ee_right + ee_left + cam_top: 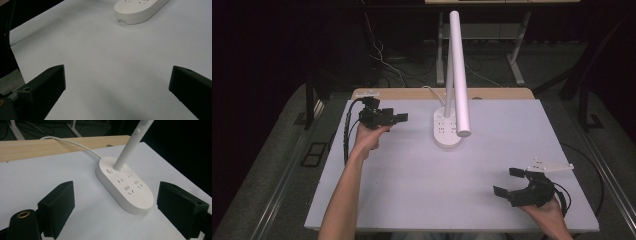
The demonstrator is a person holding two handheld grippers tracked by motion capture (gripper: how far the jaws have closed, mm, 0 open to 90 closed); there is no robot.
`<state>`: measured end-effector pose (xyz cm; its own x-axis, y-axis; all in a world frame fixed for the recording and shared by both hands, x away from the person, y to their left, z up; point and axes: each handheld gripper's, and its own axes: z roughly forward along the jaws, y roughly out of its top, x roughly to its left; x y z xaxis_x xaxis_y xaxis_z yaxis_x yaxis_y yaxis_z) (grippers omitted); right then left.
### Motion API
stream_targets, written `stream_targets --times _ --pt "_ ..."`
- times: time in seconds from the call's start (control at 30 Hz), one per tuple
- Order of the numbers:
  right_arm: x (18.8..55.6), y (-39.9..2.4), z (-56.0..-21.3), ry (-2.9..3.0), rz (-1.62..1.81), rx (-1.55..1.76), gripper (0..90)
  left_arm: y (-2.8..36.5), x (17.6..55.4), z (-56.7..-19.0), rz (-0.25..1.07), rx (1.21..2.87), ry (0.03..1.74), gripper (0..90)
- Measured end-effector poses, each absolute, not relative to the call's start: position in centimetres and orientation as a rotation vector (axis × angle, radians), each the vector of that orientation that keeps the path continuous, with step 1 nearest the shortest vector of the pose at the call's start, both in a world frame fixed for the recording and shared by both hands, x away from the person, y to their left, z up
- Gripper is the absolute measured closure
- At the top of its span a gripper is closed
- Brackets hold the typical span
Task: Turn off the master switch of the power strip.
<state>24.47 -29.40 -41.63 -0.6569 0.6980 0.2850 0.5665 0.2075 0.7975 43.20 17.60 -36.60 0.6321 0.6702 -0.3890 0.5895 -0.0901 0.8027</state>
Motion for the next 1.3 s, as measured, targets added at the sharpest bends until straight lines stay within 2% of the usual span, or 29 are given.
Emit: stream_targets --times 0.17,0.67,1.3 --pt "24.4 -29.4 -41.6 2.328 1.443 1.23 0.0 18.0 41.2 -36.7 0.08 1.799 0.993 0.3" --pt "24.4 -29.2 -41.7 2.336 1.435 1.232 0.0 18.5 35.9 -36.3 0.142 1.79 0.912 0.0" --pt "24.3 -29.1 -41.7 2.331 1.441 1.23 0.0 18.9 29.6 -38.4 0.172 1.795 0.907 0.0"
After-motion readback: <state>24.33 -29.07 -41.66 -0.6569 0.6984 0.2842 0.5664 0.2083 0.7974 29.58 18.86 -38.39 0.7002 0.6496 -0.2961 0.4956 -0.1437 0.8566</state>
